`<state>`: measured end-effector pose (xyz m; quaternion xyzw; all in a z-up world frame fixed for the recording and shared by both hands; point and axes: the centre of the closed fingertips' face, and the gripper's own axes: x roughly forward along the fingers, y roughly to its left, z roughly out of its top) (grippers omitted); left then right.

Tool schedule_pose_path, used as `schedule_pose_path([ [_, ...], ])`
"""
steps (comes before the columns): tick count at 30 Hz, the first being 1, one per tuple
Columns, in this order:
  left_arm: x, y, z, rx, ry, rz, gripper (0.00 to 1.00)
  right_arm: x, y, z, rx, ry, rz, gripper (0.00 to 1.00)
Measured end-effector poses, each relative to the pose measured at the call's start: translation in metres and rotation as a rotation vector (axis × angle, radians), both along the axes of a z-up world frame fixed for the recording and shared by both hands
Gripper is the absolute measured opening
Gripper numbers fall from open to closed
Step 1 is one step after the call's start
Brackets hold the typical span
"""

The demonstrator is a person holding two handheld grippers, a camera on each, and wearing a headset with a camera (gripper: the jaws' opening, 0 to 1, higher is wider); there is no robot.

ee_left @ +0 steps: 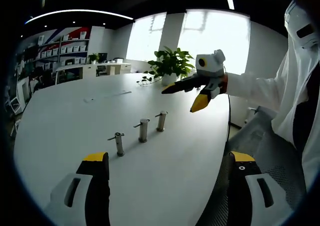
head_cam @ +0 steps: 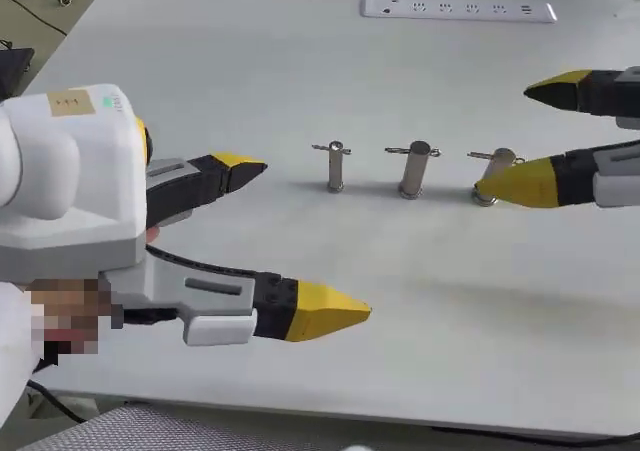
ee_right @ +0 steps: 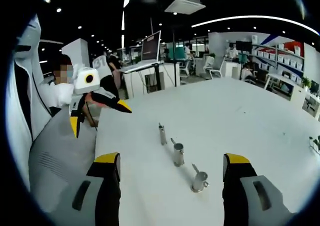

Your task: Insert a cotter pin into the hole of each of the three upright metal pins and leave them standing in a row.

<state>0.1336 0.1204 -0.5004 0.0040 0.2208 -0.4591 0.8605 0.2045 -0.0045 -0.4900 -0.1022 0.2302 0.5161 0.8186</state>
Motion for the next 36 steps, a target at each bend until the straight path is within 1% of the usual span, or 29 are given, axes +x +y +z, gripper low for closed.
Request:
schedule_pose_path([
  [2,0.0,0.001,0.0,-0.005,0.009,0.012,0.99,-0.007,-0.004,0.003,0.027,0.005,-0.021,0.81],
  [3,0.0,0.002,0.0,-0.007,0.015,0.023,0.99,-0.011,-0.005,0.005,0.064,0.022,-0.046,0.81],
  [5,0.0,0.004,0.0,-0.011,0.017,0.039,0.99,-0.016,-0.008,0.004,0.09,0.052,-0.086,0.83],
  [8,0.001,0.008,-0.005,-0.028,0.043,0.061,0.99,-0.024,-0.016,-0.002,0.077,0.058,-0.119,0.87],
  [9,0.002,0.01,-0.007,-0.025,0.055,0.069,0.99,-0.025,-0.019,-0.005,0.073,0.07,-0.142,0.88],
  [10,0.003,0.011,-0.009,-0.018,0.06,0.075,0.99,-0.025,-0.024,-0.008,0.081,0.095,-0.181,0.89],
  [11,0.003,0.012,-0.01,-0.015,0.062,0.079,0.99,-0.027,-0.025,-0.01,0.086,0.104,-0.188,0.9],
  [12,0.004,0.013,-0.011,-0.016,0.075,0.086,0.99,-0.032,-0.026,-0.013,0.078,0.12,-0.198,0.91],
  [15,0.005,0.013,-0.011,-0.026,0.087,0.107,0.99,-0.038,-0.028,-0.022,0.067,0.149,-0.218,0.91],
  [16,0.005,0.013,-0.011,-0.026,0.088,0.11,0.99,-0.04,-0.027,-0.025,0.072,0.151,-0.223,0.91],
  [17,0.006,0.013,-0.014,-0.016,0.096,0.122,0.99,-0.041,-0.024,-0.029,0.083,0.168,-0.242,0.91],
  [18,0.008,0.015,-0.019,-0.007,0.127,0.155,0.99,-0.042,-0.023,-0.03,0.087,0.178,-0.249,0.91],
  [19,0.01,0.015,-0.021,-0.011,0.147,0.182,0.99,-0.045,-0.018,-0.036,0.091,0.203,-0.255,0.91],
  [20,0.012,0.014,-0.022,-0.009,0.145,0.184,0.99,-0.047,-0.016,-0.039,0.082,0.209,-0.254,0.91],
  [21,0.013,0.014,-0.024,0.001,0.155,0.201,0.99,-0.048,-0.014,-0.043,0.077,0.218,-0.265,0.91],
  [23,0.014,0.015,-0.026,0.013,0.168,0.219,0.99,-0.05,-0.01,-0.047,0.073,0.231,-0.278,0.91],
  [25,0.015,0.016,-0.024,0.001,0.169,0.238,0.99,-0.052,-0.009,-0.049,0.062,0.242,-0.299,0.91],
  [27,0.015,0.019,-0.024,0.002,0.17,0.258,0.99,-0.052,-0.012,-0.051,0.043,0.245,-0.323,0.92],
  [28,0.014,0.021,-0.026,0.017,0.173,0.266,0.99,-0.053,-0.015,-0.053,0.029,0.254,-0.339,0.92],
  [29,0.014,0.023,-0.027,0.031,0.176,0.276,0.99,-0.053,-0.018,-0.054,0.027,0.265,-0.361,0.92],
  [30,0.013,0.025,-0.029,0.043,0.18,0.289,0.99,-0.055,-0.021,-0.055,0.033,0.289,-0.401,0.92],
  [32,0.013,0.027,-0.031,0.04,0.194,0.318,0.99,-0.06,-0.023,-0.055,0.03,0.286,-0.402,0.92],
  [36,0.01,0.027,-0.034,0.043,0.207,0.331,0.99,-0.073,-0.024,-0.061,0.0,0.313,-0.397,0.92],
])
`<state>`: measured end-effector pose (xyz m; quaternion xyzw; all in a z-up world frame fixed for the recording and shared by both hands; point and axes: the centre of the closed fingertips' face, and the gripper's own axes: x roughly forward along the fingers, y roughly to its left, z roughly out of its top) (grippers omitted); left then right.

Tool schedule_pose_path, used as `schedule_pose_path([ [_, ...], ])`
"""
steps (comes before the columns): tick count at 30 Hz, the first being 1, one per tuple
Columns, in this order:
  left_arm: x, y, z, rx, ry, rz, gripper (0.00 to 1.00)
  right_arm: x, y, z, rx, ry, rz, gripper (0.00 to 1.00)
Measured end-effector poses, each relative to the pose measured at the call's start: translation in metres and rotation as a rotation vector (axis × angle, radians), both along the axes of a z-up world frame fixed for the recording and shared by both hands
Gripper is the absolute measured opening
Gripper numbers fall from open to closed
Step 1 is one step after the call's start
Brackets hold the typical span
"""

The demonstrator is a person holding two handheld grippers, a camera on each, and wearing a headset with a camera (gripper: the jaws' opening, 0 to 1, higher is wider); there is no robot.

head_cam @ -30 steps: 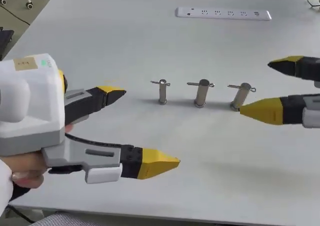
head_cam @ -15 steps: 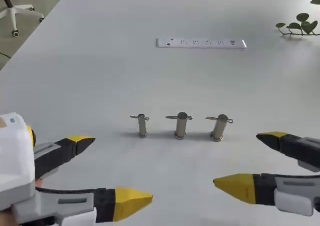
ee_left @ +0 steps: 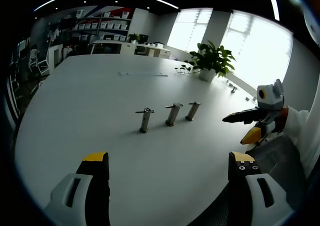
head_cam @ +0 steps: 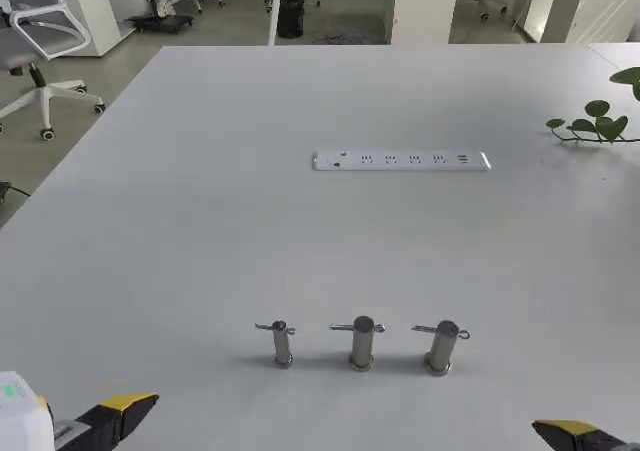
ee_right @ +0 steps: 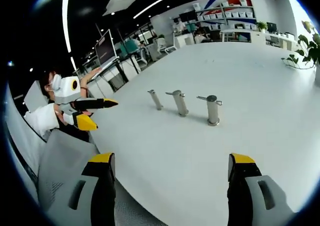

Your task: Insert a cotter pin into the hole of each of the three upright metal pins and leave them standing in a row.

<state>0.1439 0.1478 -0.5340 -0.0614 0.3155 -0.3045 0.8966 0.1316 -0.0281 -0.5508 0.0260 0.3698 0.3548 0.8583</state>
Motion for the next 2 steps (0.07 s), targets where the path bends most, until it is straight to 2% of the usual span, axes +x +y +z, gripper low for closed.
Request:
schedule_pose_path([
  [2,-0.0004,0.0008,-0.001,0.002,0.004,0.0,0.99,-0.0017,-0.0012,-0.0006,-0.005,0.008,-0.004,0.92],
])
